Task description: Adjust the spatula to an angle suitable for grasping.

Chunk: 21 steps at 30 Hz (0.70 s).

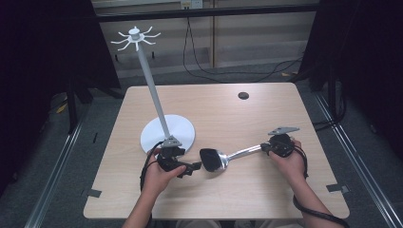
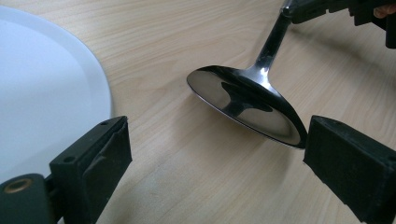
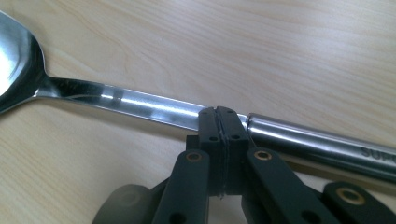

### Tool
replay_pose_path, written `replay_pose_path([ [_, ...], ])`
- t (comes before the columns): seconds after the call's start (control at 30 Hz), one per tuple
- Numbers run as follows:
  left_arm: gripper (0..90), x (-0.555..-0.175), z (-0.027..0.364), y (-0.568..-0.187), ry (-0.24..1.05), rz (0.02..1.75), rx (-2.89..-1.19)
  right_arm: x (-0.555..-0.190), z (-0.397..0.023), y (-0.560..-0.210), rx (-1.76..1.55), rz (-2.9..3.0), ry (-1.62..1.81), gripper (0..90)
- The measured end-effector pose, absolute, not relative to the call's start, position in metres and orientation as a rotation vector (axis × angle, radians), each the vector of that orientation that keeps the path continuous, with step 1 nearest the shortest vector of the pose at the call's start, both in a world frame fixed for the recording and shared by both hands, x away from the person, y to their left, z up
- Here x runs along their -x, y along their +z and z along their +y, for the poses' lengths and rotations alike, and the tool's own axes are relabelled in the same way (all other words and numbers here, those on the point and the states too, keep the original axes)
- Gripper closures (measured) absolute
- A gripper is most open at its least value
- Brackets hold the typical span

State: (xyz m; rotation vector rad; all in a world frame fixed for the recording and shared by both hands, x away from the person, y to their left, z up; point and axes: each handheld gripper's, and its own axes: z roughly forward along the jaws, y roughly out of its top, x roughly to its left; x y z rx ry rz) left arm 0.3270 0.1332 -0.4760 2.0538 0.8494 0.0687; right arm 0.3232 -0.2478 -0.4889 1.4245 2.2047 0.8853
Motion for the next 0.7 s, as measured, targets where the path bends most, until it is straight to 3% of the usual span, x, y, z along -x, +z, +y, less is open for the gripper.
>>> replay_pose_path([
  [0.7, 7.2, -0.327, 0.133, -0.474, 0.081, 0.837, -2.057, -0.344, -0.228, -0.490, -1.408, 2.206, 0.903, 89.9],
])
